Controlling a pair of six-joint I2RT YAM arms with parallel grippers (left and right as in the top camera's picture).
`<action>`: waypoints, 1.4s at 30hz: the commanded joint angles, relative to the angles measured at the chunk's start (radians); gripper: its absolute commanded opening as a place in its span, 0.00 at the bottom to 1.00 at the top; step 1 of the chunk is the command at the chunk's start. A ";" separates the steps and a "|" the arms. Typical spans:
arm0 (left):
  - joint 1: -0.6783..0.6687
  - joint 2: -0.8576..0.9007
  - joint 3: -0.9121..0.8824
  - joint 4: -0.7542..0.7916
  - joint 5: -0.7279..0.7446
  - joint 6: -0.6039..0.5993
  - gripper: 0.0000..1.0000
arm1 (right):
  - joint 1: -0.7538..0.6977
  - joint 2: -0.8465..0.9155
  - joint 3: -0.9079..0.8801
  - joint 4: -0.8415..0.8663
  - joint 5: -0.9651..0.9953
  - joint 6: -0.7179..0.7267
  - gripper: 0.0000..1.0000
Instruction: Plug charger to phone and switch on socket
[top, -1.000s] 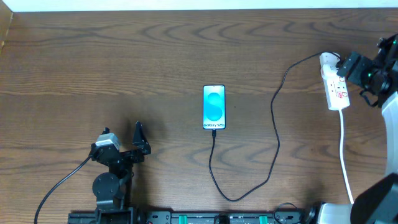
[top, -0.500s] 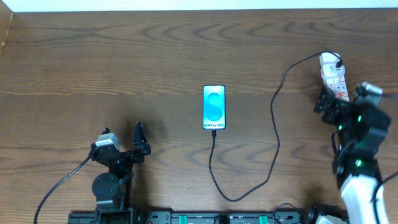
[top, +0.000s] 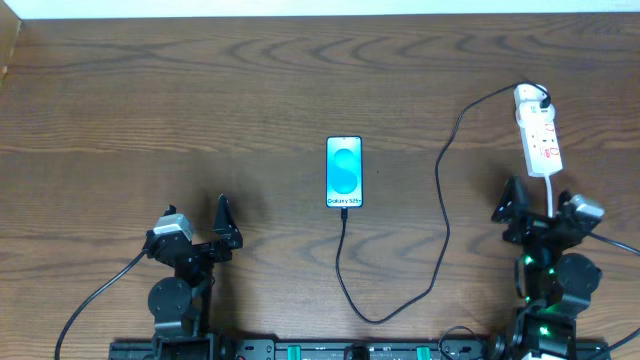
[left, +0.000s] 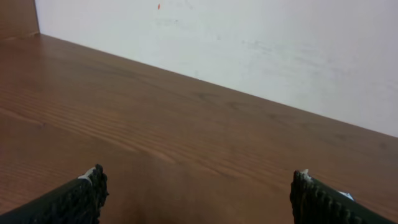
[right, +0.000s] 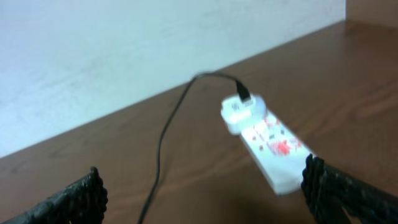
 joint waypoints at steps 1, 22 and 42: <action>-0.001 -0.006 -0.016 -0.037 0.013 0.002 0.95 | 0.020 -0.081 -0.019 -0.060 0.022 -0.020 0.99; -0.001 -0.006 -0.016 -0.037 0.013 0.002 0.95 | 0.177 -0.379 -0.019 -0.390 0.051 -0.325 0.99; -0.002 -0.006 -0.016 -0.037 0.013 0.002 0.95 | 0.203 -0.380 -0.018 -0.391 0.055 -0.380 0.99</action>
